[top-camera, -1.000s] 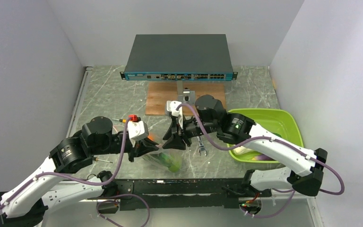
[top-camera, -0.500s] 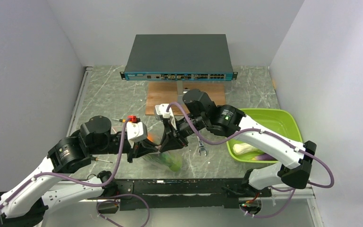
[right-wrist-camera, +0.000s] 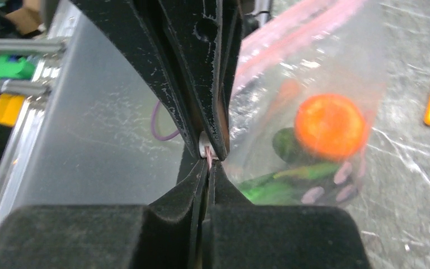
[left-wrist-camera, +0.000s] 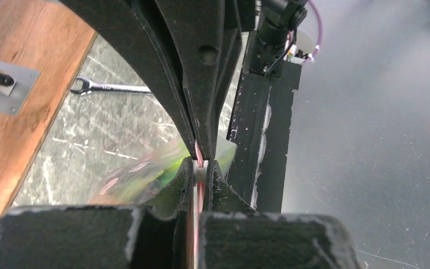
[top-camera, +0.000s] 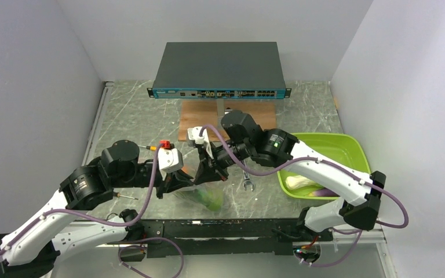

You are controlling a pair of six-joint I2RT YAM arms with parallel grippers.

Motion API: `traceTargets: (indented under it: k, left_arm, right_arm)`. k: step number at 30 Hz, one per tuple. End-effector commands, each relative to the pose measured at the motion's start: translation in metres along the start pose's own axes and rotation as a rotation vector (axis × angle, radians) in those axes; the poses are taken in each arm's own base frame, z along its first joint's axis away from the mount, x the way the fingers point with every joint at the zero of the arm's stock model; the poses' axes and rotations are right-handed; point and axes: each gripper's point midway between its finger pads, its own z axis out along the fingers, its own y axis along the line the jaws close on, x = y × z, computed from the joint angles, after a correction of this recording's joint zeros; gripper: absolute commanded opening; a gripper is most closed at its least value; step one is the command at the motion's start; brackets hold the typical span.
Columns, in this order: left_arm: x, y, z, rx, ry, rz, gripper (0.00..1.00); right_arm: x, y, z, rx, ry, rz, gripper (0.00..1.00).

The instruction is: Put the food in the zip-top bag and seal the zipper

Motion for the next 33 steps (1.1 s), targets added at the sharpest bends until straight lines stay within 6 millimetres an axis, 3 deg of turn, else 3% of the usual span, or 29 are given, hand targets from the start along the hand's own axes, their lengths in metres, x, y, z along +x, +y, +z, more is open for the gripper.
traceTargets:
  k: [1, 4, 8, 14, 18, 25, 33]
  left_arm:
    - [-0.026, 0.003, -0.005, -0.024, -0.075, 0.030, 0.00]
    - [-0.019, 0.009, -0.007, -0.063, -0.054, 0.017, 0.00]
    - [-0.008, 0.021, -0.009, -0.138, -0.018, 0.006, 0.00]
    - [0.000, 0.036, -0.018, -0.235, 0.022, -0.004, 0.00]
    - [0.001, 0.043, -0.027, -0.292, 0.036, 0.003, 0.00]
    - [0.022, 0.051, -0.056, -0.412, 0.085, -0.030, 0.00]
    - [0.042, 0.057, -0.090, -0.552, 0.093, -0.117, 0.00]
  right_arm:
    - [-0.020, -0.043, -0.006, 0.396, -0.122, 0.067, 0.00]
    - [-0.015, -0.077, -0.035, 0.680, -0.155, 0.092, 0.00]
    - [-0.021, -0.084, -0.083, 0.887, -0.314, 0.079, 0.00]
    - [-0.008, -0.090, -0.150, 1.167, -0.467, 0.127, 0.00]
    - [0.004, -0.087, -0.172, 1.243, -0.517, 0.168, 0.00]
    - [0.023, -0.082, -0.201, 1.350, -0.582, 0.215, 0.00]
    - [0.029, -0.087, -0.211, 1.430, -0.601, 0.246, 0.00]
